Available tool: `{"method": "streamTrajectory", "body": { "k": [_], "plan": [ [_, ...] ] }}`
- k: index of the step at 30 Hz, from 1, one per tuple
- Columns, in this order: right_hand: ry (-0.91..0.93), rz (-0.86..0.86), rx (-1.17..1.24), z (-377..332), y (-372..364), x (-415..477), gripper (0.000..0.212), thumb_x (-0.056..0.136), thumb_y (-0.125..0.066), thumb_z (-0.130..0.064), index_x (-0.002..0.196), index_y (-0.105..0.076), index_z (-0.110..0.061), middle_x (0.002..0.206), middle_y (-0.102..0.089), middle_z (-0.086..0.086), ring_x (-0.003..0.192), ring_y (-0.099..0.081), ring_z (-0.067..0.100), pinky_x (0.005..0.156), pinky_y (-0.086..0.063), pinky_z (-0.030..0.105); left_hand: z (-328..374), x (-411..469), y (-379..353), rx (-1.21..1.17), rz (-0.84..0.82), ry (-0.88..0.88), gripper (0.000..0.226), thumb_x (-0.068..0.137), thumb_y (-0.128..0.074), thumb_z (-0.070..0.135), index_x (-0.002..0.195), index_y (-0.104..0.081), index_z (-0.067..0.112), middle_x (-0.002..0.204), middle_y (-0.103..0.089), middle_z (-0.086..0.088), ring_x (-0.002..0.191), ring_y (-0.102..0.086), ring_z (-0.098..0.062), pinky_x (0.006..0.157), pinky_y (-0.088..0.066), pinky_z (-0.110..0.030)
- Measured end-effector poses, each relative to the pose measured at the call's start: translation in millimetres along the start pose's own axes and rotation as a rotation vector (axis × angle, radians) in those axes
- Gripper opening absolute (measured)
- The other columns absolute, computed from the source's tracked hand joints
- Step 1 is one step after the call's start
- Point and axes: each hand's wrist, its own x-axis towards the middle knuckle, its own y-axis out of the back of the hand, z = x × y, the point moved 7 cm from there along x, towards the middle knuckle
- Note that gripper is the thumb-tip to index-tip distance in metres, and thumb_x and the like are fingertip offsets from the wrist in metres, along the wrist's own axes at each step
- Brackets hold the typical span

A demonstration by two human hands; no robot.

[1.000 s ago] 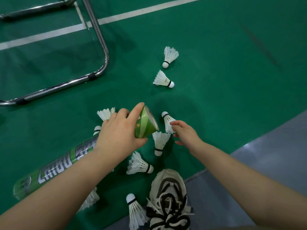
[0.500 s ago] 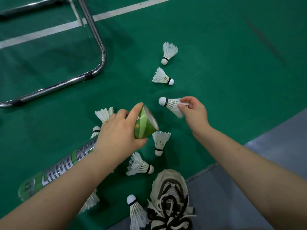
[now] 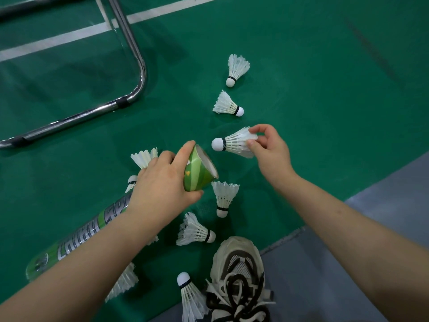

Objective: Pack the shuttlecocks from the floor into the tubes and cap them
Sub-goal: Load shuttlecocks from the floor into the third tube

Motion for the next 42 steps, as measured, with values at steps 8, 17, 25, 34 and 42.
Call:
{"method": "streamTrajectory", "body": {
  "k": [8, 17, 25, 34, 42],
  "plan": [
    [0.038, -0.175, 0.069, -18, -14, -7, 0.024, 0.088, -0.06, -0.009, 0.089, -0.051, -0.032, 0.064, -0.067, -0.012, 0.066, -0.058, 0.003, 0.071, -0.046, 0.021, -9, -1, 0, 0.001, -0.016, 0.028, 0.095, 0.07, -0.069, 0.049, 0.143, -0.011, 0.033, 0.116, -0.047, -0.006, 0.106, -0.045, -0.026, 0.088, -0.041, -0.04],
    [0.16, -0.375, -0.057, -47, -46, -19, 0.027, 0.088, -0.059, -0.008, 0.085, -0.05, -0.033, 0.074, -0.064, 0.006, 0.071, -0.056, 0.013, 0.073, -0.047, 0.028, -11, -1, 2, 0.009, -0.012, 0.03, 0.095, 0.07, -0.069, 0.05, 0.143, -0.011, 0.033, 0.117, -0.047, -0.007, 0.106, -0.046, -0.026, 0.088, -0.042, -0.041],
    [0.126, -0.622, 0.009, -56, -79, -43, 0.017, 0.095, -0.048, -0.011, 0.09, -0.051, -0.028, 0.073, -0.055, 0.001, 0.07, -0.05, 0.011, 0.074, -0.044, 0.031, -9, -3, 5, -0.011, -0.004, 0.018, 0.095, 0.068, -0.071, 0.046, 0.143, -0.014, 0.032, 0.115, -0.047, -0.008, 0.105, -0.046, -0.027, 0.086, -0.041, -0.041],
    [-0.02, -0.857, 0.057, -60, -89, -49, 0.013, 0.091, -0.055, -0.011, 0.1, -0.061, -0.018, 0.093, -0.066, -0.006, 0.087, -0.06, 0.0, 0.09, -0.046, 0.019, -25, -8, 19, 0.01, -0.002, 0.034, 0.095, 0.068, -0.071, 0.045, 0.143, -0.014, 0.032, 0.115, -0.048, -0.009, 0.105, -0.047, -0.03, 0.087, -0.043, -0.042],
    [-0.136, -1.134, -0.092, -57, -115, -64, 0.052, 0.068, -0.058, -0.014, 0.113, -0.054, 0.012, 0.108, -0.062, 0.021, 0.098, -0.057, 0.018, 0.099, -0.044, 0.035, -17, -14, 19, 0.03, -0.007, -0.012, 0.091, 0.071, -0.066, 0.049, 0.144, -0.014, 0.03, 0.112, -0.048, -0.008, 0.104, -0.046, -0.029, 0.084, -0.041, -0.042]
  ]
}}
